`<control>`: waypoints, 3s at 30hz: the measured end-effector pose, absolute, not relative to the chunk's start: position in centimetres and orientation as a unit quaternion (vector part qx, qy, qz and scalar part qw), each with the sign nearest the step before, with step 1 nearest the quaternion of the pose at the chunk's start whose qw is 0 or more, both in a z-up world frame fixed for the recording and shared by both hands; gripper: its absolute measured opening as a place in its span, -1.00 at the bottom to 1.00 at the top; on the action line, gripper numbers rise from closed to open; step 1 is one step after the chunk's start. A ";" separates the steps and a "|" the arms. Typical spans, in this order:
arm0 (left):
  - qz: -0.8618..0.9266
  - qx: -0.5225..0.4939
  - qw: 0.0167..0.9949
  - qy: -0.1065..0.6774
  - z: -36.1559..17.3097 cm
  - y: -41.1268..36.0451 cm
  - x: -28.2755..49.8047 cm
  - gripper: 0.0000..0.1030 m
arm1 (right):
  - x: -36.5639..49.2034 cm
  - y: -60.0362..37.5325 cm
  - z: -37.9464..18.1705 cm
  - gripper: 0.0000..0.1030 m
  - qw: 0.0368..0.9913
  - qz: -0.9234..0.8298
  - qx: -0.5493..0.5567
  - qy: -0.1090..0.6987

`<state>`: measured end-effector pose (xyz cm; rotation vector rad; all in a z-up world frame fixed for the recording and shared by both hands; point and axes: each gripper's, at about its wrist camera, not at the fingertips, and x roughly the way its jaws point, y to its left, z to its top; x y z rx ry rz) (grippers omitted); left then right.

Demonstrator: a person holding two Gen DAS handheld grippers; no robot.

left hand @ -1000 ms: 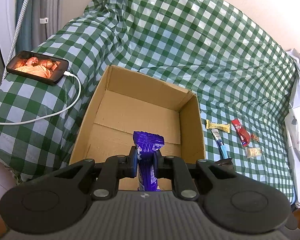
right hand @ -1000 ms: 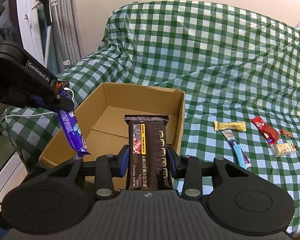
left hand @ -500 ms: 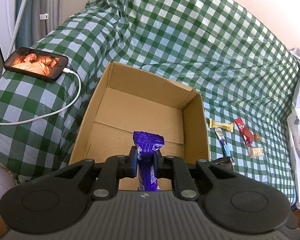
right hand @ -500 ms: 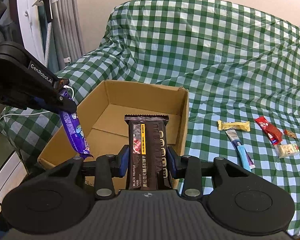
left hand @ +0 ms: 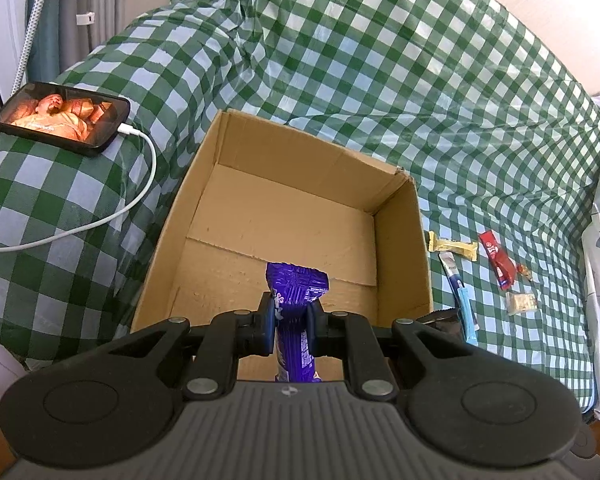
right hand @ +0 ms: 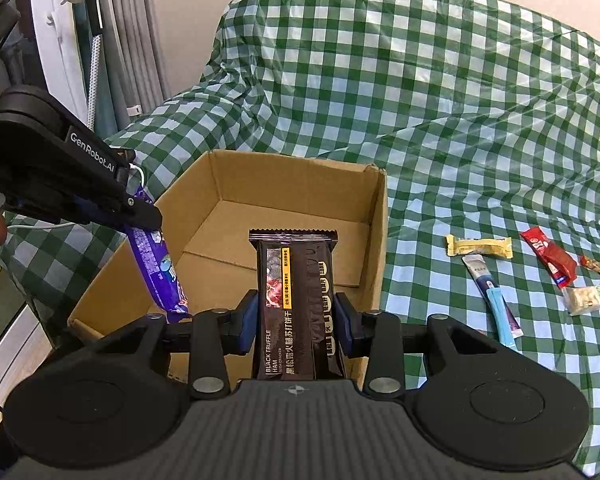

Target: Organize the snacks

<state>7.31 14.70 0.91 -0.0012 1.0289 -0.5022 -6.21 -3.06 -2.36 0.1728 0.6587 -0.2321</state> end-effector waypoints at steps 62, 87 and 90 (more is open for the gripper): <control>-0.152 0.104 0.852 0.490 -3.5 17.4 1.6 0.99 | -6.9 -0.8 -3.1 0.95 0.922 -0.110 0.113 0.355; -0.173 0.123 0.891 0.402 1.3 19.4 -7.3 0.99 | -15.9 2.5 1.0 0.99 0.951 -0.131 0.069 0.273; -0.171 0.125 0.893 0.397 1.5 19.6 -7.8 0.99 | -16.4 2.6 1.2 0.99 0.952 -0.130 0.069 0.267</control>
